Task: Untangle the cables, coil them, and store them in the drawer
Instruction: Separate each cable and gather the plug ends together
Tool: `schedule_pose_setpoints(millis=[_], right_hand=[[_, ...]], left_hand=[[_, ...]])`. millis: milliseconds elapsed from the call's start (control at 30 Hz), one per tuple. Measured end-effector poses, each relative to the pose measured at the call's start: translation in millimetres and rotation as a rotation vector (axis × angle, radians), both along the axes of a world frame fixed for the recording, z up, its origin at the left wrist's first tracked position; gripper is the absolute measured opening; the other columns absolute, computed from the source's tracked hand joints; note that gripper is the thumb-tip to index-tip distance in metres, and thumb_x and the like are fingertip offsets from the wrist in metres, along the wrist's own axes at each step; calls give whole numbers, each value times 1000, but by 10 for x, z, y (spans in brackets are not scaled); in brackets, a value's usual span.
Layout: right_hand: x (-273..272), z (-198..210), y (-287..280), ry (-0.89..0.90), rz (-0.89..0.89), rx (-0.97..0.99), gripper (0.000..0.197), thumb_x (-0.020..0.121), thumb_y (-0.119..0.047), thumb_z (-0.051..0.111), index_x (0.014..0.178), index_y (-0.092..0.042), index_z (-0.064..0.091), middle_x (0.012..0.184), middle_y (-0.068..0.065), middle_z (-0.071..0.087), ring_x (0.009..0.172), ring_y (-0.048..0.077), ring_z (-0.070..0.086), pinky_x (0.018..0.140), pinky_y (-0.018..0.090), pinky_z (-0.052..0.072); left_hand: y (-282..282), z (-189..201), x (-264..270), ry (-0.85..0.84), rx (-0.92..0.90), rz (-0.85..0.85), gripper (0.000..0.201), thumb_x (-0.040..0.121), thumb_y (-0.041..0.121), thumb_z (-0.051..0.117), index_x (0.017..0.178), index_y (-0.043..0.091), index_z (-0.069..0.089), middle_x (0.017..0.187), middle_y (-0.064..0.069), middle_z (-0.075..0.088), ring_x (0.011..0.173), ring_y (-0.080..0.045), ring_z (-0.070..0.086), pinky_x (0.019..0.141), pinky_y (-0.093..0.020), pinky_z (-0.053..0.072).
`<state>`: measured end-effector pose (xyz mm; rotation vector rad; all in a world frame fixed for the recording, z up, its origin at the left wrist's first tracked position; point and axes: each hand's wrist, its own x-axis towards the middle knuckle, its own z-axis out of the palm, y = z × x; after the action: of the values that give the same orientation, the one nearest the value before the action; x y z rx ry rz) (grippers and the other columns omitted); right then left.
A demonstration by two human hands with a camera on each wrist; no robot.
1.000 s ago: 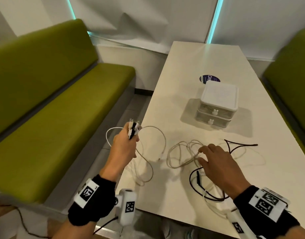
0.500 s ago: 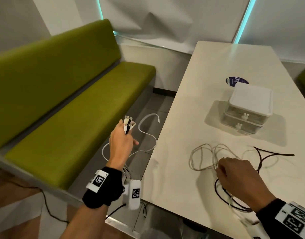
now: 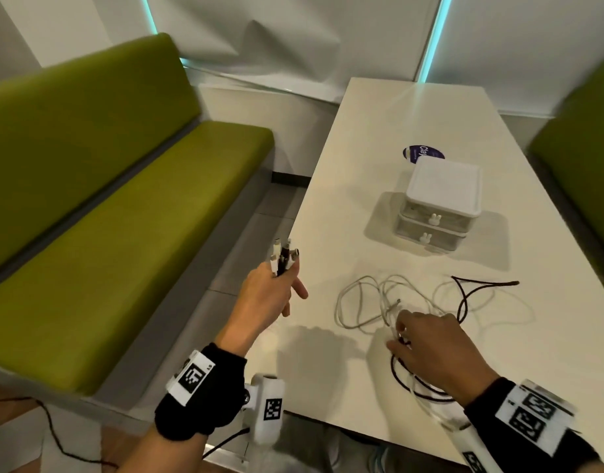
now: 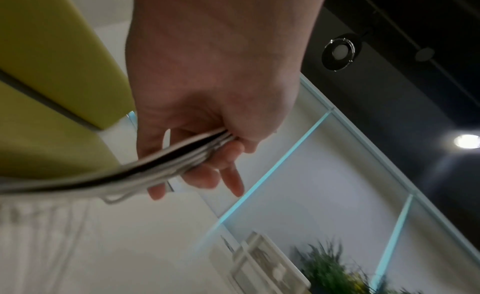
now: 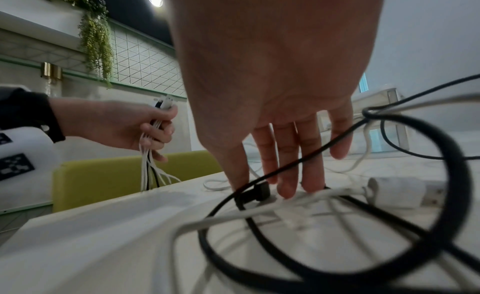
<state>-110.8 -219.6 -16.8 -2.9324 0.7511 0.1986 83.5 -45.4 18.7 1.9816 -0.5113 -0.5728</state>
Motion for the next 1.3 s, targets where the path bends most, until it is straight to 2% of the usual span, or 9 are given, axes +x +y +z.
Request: schedule_pose_setpoints(millis=[200,467,567,700,800,933,1067,1200,1300], right_hand=[[-44,-93,-28,-45,-100,103,17,92,-31,49,106,-22,55,97,-6,67,98,19,62,90,35,33],[-98,128,-88,-581,-196,398,25,88,-22,67,109,-30,56,79,-19,64,76,7,62,73,27,45],[-71,235,-97,-747,-209,468,26,87,-17,69,107,-30,59,82,-17,69,76,5,65,75,24,50],[-64,381,-77,-923,-181,591,33,86,0,65,107,-25,64,86,-9,74,71,7,68,64,22,54],[-85,441,-59,-942,-125,635,43,84,10,56,112,-21,64,87,-8,76,61,7,62,56,12,44],[-112,399,-46,-915,-86,633,53,84,12,54,125,-21,58,88,-14,75,82,0,66,73,10,46],[-147,322,-8,-886,-77,561,61,85,9,50,132,-30,51,92,-25,67,100,2,63,86,13,44],[-127,218,13,-746,-107,688,33,91,-10,60,121,-24,61,103,-12,72,97,-5,64,85,18,50],[-91,149,64,-620,-60,710,12,93,-22,63,99,-20,72,92,-10,75,90,-6,65,84,22,51]], left_hand=[[-355,-42,-473,-4,45,-209,61,97,53,43,57,17,73,52,-2,40,56,-20,43,63,-34,42],[-655,-120,-799,10,-26,-207,37,84,54,55,83,25,78,41,7,40,56,-20,38,63,-37,40],[-753,-139,-841,-9,-34,-167,45,85,54,60,54,22,60,41,6,36,56,-22,33,59,-40,39],[-825,-86,-886,-57,-49,-219,52,89,44,63,45,25,44,37,9,37,49,-17,33,56,-33,32],[-827,-70,-871,-71,-97,-239,43,84,44,69,49,26,52,39,9,38,47,-13,34,55,-32,32],[-825,-88,-835,-69,-129,-290,22,83,40,72,72,21,69,43,13,45,47,-7,37,58,-32,38],[-814,-73,-840,-103,-123,-308,19,90,36,65,73,29,70,51,19,60,47,2,50,59,-27,37],[-785,-75,-840,-74,-219,-199,36,92,43,59,60,28,66,48,6,52,45,-11,41,52,-25,34],[-768,-45,-869,-23,-283,-166,31,93,34,61,68,16,68,46,12,55,44,-2,45,49,-14,35]])
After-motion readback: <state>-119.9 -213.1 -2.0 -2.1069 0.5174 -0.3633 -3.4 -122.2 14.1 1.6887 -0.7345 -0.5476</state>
